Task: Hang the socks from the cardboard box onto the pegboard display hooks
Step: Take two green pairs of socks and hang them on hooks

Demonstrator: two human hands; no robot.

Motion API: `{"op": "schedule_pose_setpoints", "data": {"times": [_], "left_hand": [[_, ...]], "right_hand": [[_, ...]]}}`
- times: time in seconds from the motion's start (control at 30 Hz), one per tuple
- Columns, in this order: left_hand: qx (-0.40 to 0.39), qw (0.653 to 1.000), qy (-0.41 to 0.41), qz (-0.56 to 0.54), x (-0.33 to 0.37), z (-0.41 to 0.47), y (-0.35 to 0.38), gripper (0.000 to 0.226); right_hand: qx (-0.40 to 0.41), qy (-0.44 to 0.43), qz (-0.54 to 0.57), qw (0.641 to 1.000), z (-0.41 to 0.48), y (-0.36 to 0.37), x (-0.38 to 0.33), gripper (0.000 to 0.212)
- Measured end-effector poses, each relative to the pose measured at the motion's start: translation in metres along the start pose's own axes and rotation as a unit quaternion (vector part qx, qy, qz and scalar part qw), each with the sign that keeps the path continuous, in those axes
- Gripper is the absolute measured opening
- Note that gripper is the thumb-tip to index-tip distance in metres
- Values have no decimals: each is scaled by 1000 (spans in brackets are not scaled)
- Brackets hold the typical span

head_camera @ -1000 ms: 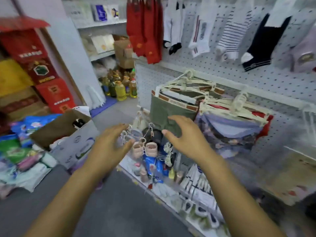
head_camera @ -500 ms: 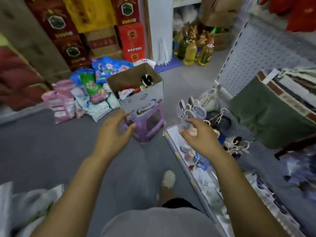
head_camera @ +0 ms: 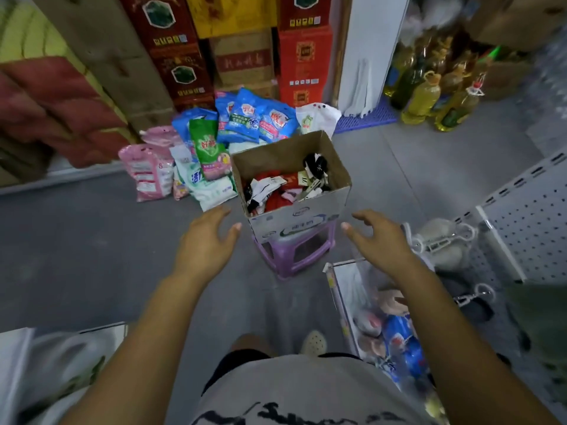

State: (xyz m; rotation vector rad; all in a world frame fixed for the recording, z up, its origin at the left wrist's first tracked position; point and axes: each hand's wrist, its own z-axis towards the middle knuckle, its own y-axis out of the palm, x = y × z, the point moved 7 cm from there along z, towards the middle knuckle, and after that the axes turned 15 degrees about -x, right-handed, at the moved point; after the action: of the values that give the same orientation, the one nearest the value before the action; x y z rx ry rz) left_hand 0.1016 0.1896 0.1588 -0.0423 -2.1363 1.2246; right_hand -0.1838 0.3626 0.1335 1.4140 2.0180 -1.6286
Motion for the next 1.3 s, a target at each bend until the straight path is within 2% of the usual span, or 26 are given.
{"op": "schedule_pose_setpoints", "data": {"times": [0.2,0.4,0.53,0.63,0.73,0.83,0.97,1.17,1.3], "left_hand": [[-42,995,-58,-67,-31,67,3,48],[-101,990,-69,-64,-69,184,-7,57],[-180,983,-45,8,-88,273,-12,55],[-216,975,-23,36,-98,327,-8,56],[-256,966,-41,4,-104,366,10,74],[-281,949,-105,-96,-108,379,39,89],[-243,934,-168,-203,-113,376,75,104],[-156,943,-182,-230,-123,381,91,97],[-141,947,-174,-228,-125,380,97,96]], "right_hand": [[-65,3,-3,998,103,12,-23,47],[-86,32,30,995,207,39,-56,40],[-69,103,76,989,268,54,-61,36],[-97,171,124,973,304,78,-50,40],[-116,237,136,955,327,95,-24,39],[-105,323,172,925,335,104,15,34],[-64,396,232,886,352,112,66,41],[-29,438,269,857,395,129,120,55],[-61,499,200,841,421,146,144,60]]}}
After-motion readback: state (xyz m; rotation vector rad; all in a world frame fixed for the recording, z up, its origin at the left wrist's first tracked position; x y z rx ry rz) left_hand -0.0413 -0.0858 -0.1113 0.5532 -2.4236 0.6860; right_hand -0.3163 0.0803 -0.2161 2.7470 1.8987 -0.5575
